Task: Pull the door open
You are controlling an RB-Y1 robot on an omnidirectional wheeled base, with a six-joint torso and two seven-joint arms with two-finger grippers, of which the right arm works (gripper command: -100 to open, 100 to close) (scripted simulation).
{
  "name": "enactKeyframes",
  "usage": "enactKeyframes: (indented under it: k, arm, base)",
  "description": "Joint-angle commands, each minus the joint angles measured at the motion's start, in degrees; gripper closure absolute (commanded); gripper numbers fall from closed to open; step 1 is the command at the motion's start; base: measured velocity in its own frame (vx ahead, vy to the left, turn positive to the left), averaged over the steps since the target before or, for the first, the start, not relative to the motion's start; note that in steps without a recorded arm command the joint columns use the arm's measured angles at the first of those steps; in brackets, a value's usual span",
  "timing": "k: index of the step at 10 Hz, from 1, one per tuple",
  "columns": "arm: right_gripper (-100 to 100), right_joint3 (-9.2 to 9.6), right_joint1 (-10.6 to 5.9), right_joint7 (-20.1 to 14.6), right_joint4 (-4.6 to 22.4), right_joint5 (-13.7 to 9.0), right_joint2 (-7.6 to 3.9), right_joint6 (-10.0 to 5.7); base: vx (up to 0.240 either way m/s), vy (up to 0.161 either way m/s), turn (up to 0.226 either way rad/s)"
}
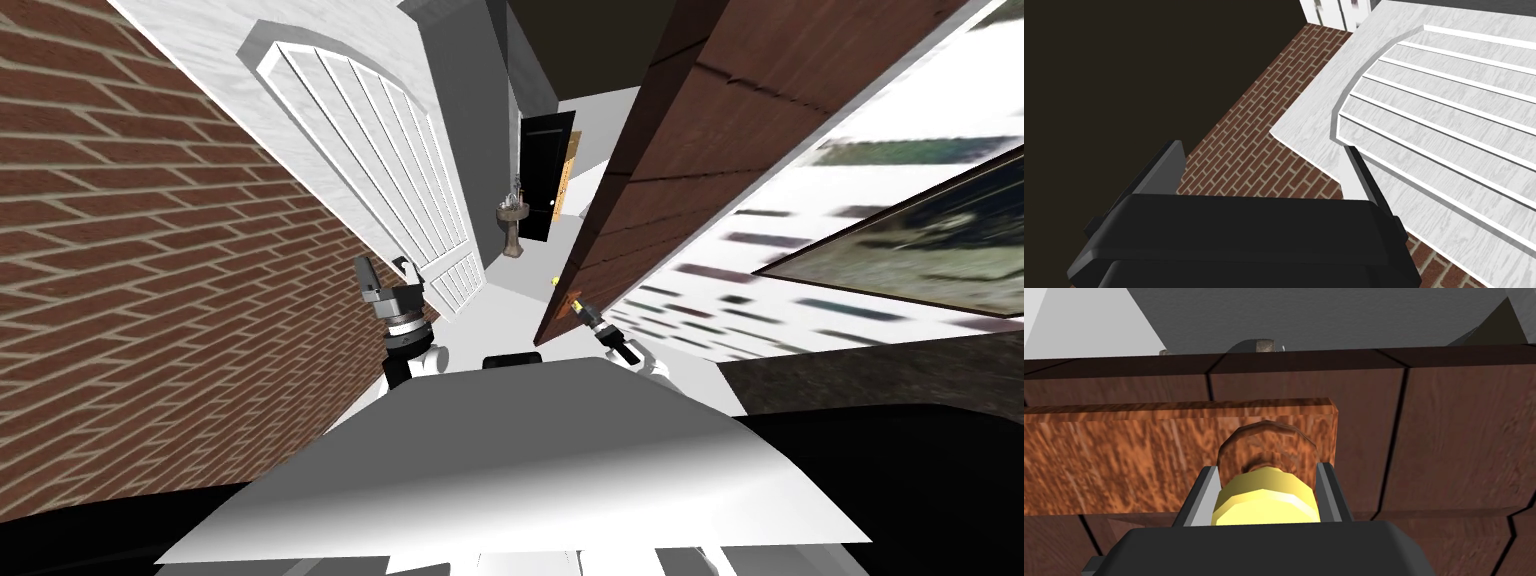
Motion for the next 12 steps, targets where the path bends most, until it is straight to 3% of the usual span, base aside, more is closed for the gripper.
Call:
enactKeyframes:
  k: [1, 2, 3, 12]
  arm:
    - [100, 0.14, 0.09, -0.5, 0.4, 0.1, -0.58, -1.11]
    - [100, 0.22, 0.09, -0.7, 0.7, 0.1, -0.93, -1.75]
    - [100, 0.16, 0.04, -0.5, 0.6, 0.1, -0.73, -1.20]
    - [100, 0.49, -0.54, -2.4, 4.0, 1.1, -2.85, -6.78]
  base:
    - [-0.210, -0.113, 0.107]
    - [-0.179, -0.107, 0.115]
    - [-0.079, -0.050, 0.024]
    - [-0.181, -0.119, 0.131]
